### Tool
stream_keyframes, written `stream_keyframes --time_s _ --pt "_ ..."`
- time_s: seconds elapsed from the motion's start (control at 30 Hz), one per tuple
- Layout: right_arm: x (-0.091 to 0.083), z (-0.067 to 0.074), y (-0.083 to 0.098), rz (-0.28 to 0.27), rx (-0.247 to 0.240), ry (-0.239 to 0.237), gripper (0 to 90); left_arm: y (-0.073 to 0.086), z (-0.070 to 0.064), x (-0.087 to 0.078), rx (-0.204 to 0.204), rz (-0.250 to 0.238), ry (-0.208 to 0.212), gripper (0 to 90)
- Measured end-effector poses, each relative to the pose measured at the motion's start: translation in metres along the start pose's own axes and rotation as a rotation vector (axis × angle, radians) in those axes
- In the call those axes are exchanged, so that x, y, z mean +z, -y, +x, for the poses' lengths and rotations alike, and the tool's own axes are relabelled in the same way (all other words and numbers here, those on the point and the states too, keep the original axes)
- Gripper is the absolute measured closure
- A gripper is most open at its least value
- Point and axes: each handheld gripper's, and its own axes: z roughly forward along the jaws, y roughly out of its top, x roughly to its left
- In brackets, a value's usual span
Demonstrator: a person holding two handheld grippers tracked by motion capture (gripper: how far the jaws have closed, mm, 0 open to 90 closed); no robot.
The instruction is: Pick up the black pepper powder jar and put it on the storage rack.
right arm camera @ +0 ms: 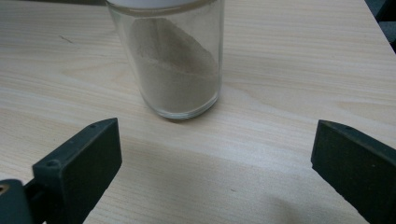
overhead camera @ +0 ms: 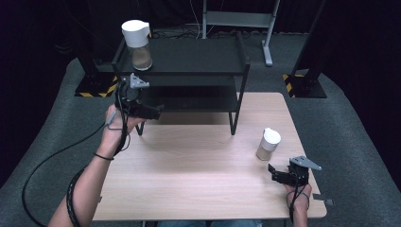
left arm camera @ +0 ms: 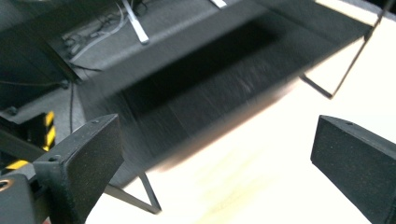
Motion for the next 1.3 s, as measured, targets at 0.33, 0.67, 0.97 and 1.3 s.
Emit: stream_keyframes --time_s 0.33,0.67,0.97,1.3 --pt "0.000 0.000 0.000 0.001 -0.002 0.000 1.1 0.058 -0.001 0.041 -0.055 0.123 0.111 2.4" --pt "0.000 0.001 -0.001 0.004 -0.007 0.001 1.1 0.112 -0.011 0.078 -0.133 0.214 0.157 1.5" --pt "0.000 0.001 -0.001 0.004 -0.006 0.004 1.1 0.149 -0.017 0.093 -0.194 0.241 0.163 0.8" --pt "0.000 0.001 -0.001 0.005 -0.006 0.005 1.1 0.173 -0.029 0.098 -0.211 0.208 0.125 0.1"
